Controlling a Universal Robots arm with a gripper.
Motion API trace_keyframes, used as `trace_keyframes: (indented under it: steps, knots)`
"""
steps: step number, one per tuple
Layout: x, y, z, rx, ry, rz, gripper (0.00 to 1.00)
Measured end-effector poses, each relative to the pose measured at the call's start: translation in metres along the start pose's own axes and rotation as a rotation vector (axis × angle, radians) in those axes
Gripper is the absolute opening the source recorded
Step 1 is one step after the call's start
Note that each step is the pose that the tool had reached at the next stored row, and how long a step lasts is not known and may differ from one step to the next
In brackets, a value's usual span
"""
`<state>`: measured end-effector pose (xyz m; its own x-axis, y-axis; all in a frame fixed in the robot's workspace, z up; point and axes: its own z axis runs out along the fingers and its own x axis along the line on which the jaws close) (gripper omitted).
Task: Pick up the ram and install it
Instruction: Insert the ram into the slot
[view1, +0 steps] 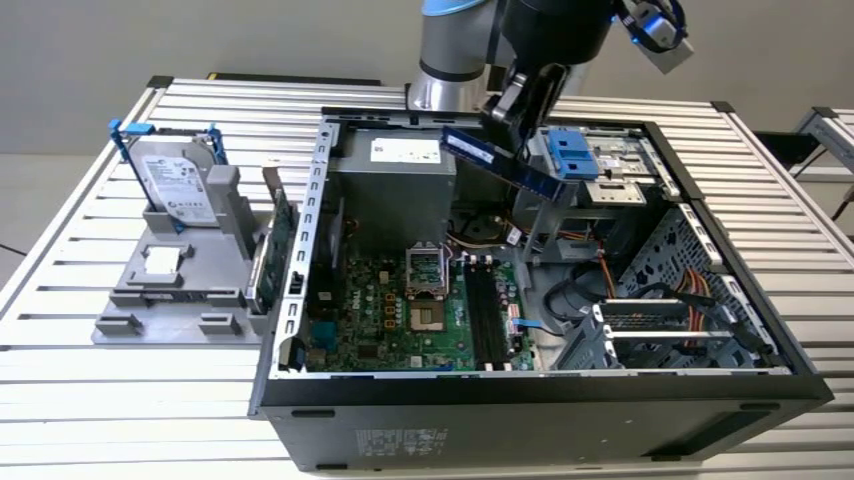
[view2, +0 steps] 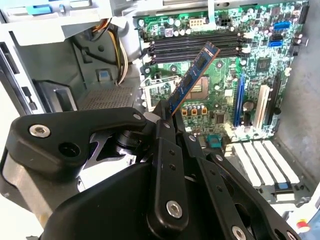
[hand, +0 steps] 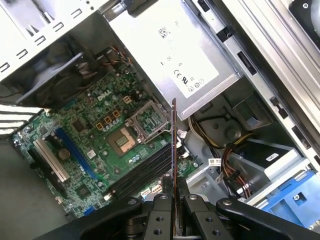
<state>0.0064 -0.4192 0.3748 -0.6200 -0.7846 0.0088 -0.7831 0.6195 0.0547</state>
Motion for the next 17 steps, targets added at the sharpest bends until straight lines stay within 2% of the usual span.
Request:
trace_keyframes:
  steps: [17]
  knots:
    - [0.0012,-0.0014,-0.0001,-0.0013,-0.0079,0.146,0.00]
